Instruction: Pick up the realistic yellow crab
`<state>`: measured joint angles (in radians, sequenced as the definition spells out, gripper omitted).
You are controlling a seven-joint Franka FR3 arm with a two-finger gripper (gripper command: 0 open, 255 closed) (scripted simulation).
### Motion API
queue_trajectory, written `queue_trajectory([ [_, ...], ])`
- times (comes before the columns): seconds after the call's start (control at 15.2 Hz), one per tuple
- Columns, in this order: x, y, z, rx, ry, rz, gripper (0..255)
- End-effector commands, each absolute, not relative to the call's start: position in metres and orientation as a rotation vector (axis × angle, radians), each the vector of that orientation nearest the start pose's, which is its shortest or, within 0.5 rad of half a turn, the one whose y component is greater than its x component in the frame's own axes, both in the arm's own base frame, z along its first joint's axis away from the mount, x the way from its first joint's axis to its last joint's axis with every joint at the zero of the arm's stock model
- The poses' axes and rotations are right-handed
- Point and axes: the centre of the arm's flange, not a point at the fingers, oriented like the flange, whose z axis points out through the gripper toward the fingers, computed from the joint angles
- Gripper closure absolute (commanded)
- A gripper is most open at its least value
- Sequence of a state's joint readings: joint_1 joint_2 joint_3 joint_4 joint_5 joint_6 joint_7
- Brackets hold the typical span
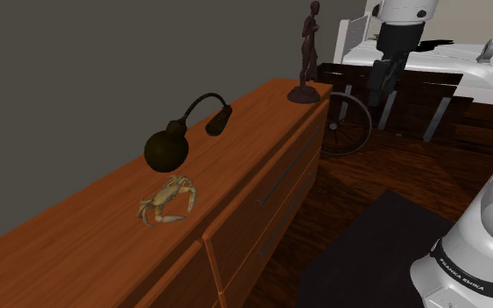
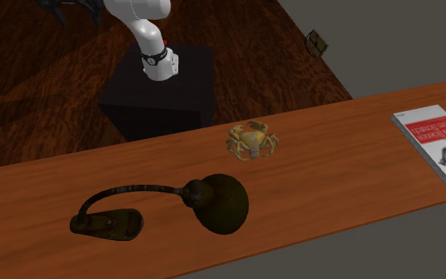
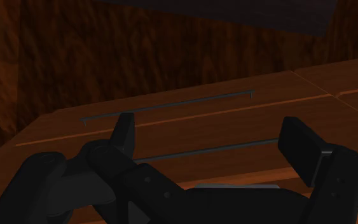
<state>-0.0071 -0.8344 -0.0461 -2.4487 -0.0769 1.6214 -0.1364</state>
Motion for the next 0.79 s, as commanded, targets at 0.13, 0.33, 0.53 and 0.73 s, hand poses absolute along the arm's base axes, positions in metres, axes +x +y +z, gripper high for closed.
queue_trajectory([
  [0.13, 0.303, -0.005, 0.557, -3.173, -0.163, -0.017, 0],
  [0.33, 0.313, 0.029, 0.544, -3.161, -0.164, -0.035, 0],
  [0.53, 0.324, 0.063, 0.532, -3.149, -0.165, -0.053, 0],
  [0.73, 0.334, 0.097, 0.521, -3.137, -0.166, -0.071, 0],
])
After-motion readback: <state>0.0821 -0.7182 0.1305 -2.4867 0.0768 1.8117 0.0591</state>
